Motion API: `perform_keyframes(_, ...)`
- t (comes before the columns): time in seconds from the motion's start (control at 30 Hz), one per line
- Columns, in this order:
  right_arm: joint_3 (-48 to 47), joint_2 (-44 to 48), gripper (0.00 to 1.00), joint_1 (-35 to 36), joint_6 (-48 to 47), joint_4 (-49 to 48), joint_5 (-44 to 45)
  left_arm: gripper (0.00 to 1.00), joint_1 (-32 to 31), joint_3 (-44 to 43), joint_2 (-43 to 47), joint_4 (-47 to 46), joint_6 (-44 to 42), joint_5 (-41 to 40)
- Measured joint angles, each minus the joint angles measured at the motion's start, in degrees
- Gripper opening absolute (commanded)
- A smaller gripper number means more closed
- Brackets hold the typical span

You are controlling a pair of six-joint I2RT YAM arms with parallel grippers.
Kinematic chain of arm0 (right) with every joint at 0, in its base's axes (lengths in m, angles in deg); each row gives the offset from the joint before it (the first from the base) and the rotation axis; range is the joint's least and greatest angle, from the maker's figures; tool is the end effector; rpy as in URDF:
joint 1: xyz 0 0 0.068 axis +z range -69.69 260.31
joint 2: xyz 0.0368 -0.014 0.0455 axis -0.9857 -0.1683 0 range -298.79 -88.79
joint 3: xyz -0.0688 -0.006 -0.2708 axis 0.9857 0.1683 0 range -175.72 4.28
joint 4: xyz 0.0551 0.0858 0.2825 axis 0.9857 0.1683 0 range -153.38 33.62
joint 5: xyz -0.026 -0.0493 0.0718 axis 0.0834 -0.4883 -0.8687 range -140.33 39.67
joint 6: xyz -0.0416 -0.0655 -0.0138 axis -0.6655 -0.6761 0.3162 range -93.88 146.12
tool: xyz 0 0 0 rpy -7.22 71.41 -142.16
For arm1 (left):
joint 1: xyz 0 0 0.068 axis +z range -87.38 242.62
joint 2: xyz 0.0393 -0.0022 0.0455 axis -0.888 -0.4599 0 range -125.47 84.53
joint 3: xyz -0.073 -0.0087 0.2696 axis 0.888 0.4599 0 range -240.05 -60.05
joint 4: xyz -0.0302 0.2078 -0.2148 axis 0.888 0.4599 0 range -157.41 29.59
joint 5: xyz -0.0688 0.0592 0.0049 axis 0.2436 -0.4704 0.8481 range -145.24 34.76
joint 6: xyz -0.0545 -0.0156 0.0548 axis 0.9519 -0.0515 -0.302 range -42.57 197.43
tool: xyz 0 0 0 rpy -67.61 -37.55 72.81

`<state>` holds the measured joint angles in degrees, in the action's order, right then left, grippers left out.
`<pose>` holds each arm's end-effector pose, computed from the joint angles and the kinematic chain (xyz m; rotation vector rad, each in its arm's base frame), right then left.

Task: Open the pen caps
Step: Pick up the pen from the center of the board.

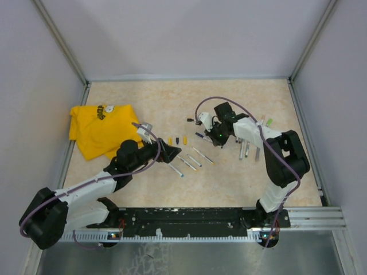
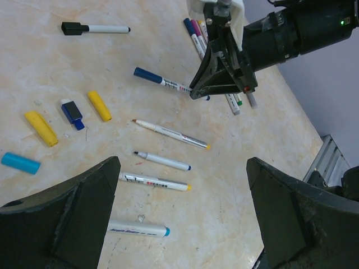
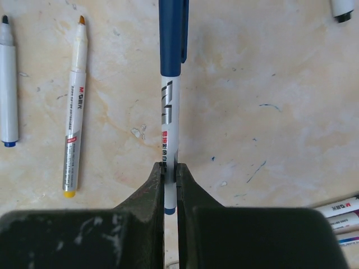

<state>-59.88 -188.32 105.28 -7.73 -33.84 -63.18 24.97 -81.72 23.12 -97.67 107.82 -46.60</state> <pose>0.3492 0.1791 0.1373 -1.3732 2.2994 0.2544 0.2216 -0.1839 0.1912 0.2338 1.8276 -0.9864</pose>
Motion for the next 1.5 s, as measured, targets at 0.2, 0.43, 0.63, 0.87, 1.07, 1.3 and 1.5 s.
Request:
perform_keyframes(0.2, 0.00, 4.37, 0.00, -1.68, 0.68, 0.04, -4.57, 0.99, 0.48, 1.14, -0.42, -2.89, 1.09, 1.42)
perform_keyframes(0.43, 0.00, 6.40, 0.00, -2.93, 1.51, 0.15, -10.51, 0.99, 1.29, 1.16, -0.98, -6.38, 1.79, 2.91)
perform_keyframes(0.63, 0.00, 8.22, 0.00, -3.80, 2.16, 0.52, -14.78, 0.99, 3.52, 2.36, -2.01, -10.16, 3.41, 5.40)
perform_keyframes(0.87, 0.00, 10.23, 0.00, -3.82, 4.02, 1.60, -19.12, 0.99, 5.64, 3.23, -2.12, -12.85, 5.18, 7.87)
perform_keyframes(1.07, 1.97, 11.98, 0.00, -3.85, 6.51, 0.28, -22.01, 0.99, 5.92, 4.37, -2.21, -15.74, 6.71, 8.81)
perform_keyframes(1.3, 3.76, 12.55, 0.00, -3.91, 7.54, -0.33, -23.63, 0.99, 5.92, 5.33, -4.17, -20.94, 8.85, 9.44)
perform_keyframes(1.5, 3.80, 13.03, 0.00, -4.15, 8.04, -1.01, -25.00, 0.98, 5.92, 5.55, -8.11, -26.29, 10.43, 10.58)
